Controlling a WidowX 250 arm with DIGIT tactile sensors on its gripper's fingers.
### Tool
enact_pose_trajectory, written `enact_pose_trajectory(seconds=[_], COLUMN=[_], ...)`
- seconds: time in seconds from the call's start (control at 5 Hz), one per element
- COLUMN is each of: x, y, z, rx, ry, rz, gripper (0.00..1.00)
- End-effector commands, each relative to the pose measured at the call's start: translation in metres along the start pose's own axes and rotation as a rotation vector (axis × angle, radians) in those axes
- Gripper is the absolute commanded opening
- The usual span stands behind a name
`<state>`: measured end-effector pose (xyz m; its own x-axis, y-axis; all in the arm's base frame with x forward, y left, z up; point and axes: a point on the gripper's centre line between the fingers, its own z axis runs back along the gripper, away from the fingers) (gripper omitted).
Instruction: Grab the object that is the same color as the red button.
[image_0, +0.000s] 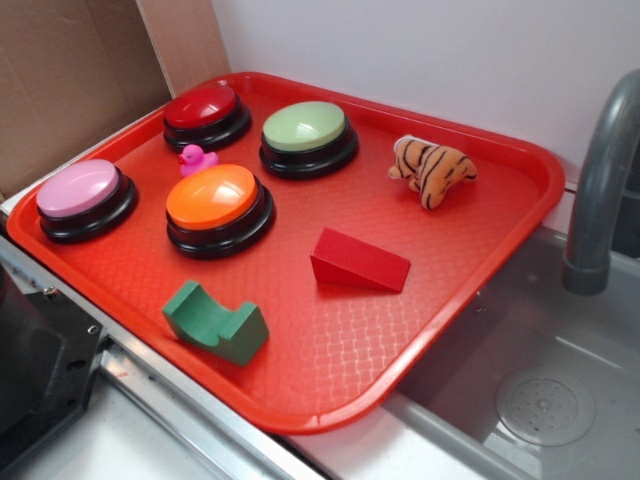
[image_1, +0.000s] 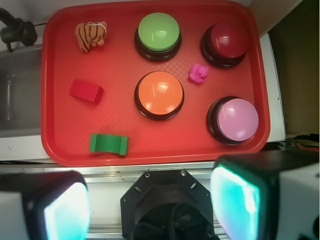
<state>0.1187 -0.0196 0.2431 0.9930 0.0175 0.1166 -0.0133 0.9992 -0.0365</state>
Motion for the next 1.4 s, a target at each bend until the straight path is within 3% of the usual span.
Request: enact_pose_trajectory(seconds=[0.0,0.2,0.4,0.6,0.8,1.2], x=[0.000,0.016,0.028,0.020,0.030,0.048], y=[0.000,-0.044,-0.090,-0.104,-0.102,-0.087], z=[0.000,-0.013,-0.059,-0.101,-0.134,-0.166], rx=[0.000,0.002,-0.010,0.002,-0.011,0.044], ry=[0.000,-0.083,-0.072,-0.030,-0.011,0.037], rz=[0.000,-0.253,-0.504,-0.760,-0.844,-0.833], gripper=[1.00,1.00,1.00,1.00,1.00,1.00])
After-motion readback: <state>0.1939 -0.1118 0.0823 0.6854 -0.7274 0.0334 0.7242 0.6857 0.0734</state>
